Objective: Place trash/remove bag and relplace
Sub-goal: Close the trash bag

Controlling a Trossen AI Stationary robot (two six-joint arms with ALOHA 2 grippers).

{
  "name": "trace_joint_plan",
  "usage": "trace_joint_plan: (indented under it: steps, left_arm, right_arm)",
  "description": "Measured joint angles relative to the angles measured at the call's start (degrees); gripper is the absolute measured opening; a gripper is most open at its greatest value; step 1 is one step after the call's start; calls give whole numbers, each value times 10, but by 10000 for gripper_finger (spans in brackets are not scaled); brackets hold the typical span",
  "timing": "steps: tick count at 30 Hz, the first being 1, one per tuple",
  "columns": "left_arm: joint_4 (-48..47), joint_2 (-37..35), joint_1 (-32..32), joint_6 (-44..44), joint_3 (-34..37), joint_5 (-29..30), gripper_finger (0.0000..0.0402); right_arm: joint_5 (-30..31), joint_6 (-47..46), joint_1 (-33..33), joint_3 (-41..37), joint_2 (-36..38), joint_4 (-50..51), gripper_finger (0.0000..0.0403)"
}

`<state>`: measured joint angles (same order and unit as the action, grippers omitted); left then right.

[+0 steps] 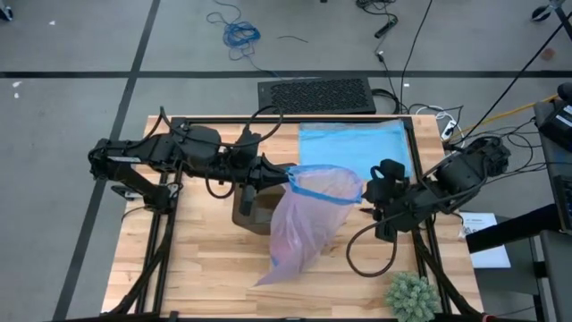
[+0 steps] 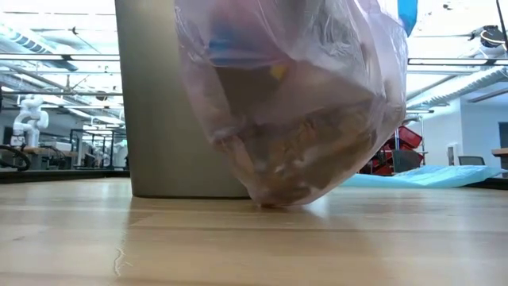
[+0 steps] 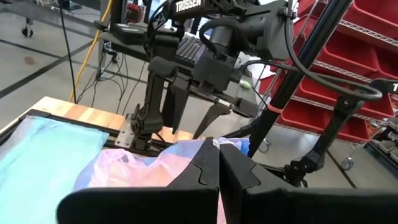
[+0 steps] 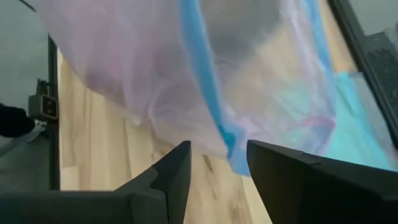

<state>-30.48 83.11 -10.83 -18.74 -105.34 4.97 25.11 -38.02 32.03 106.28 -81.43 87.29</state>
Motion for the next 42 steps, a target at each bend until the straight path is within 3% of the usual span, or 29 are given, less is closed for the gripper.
trace_joint_plan:
  steps: [8, 11, 14, 16, 25, 36, 39, 42]
  left_arm:
    - [0, 0, -1, 0, 0, -1, 1]
    - [1, 0, -1, 0, 0, -1, 1]
    - [1, 0, -1, 0, 0, -3, 1]
    - [1, 0, -1, 0, 0, -4, 1]
    - [1, 0, -1, 1, 0, -4, 1]
    - [1, 0, -1, 1, 0, -4, 1]
    - [1, 0, -1, 1, 0, -9, 1]
    - [5, 0, -1, 1, 0, -14, 1]
  right_arm:
    - [7, 17, -14, 0, -1, 0, 132]
    - [10, 25, -13, 0, -1, -1, 91]
    - [3, 34, -13, 0, -3, -6, 25]
    - [2, 43, -13, 0, -7, -7, 9]
    - [-12, 27, -13, 0, -16, -8, 24]
    - [-12, 8, -16, 0, -16, 8, 115]
    - [-11, 10, -27, -8, -18, 11, 110]
    - [-11, 12, -37, -29, -19, 8, 71]
